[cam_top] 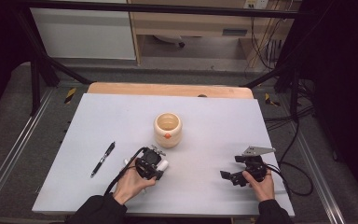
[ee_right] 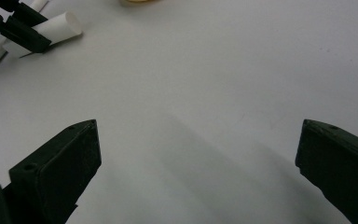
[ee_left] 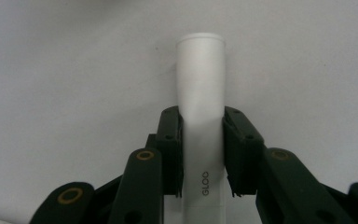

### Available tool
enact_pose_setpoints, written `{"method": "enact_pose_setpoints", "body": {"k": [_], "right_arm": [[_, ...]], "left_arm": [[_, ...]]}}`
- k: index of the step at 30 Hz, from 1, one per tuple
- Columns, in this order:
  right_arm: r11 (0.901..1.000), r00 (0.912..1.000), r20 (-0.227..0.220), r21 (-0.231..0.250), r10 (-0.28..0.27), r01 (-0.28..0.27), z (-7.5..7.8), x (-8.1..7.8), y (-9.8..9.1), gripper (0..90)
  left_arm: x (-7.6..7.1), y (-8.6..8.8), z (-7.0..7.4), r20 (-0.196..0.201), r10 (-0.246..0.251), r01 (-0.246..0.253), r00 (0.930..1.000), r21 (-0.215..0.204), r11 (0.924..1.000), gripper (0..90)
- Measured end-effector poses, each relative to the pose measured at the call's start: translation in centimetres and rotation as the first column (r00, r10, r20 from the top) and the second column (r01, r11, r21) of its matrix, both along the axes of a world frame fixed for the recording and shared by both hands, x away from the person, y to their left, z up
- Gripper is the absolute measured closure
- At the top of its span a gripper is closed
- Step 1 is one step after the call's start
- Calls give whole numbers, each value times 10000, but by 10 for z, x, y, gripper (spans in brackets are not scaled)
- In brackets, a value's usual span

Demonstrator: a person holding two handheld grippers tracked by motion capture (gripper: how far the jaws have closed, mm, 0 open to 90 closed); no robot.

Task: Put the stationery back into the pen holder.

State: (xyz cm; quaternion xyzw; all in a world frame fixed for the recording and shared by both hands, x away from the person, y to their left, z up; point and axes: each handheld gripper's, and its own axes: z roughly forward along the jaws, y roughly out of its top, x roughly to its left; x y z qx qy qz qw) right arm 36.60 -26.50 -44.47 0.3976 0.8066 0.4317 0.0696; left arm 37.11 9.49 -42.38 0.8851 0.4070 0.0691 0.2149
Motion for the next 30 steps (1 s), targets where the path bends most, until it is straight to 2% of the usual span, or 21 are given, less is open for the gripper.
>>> {"method": "enact_pose_setpoints", "body": {"k": [2,12,19,30], "right_arm": [[10000,10000,11,1,10,-10,0,0,0,7],[10000,10000,9,-4,14,-14,0,0,0,7],[10000,10000,-4,-1,2,-2,0,0,0,7],[10000,10000,0,-20,12,-12,0,0,0,7]], "left_arm": [[0,1,1,5,-68,68,10000,-131,9999,694],[-2,6,8,194,-299,303,9994,-239,9993,697],[-3,9,14,395,-309,323,9987,-361,9988,698],[-4,14,24,681,-183,236,9975,-791,9966,697]]}}
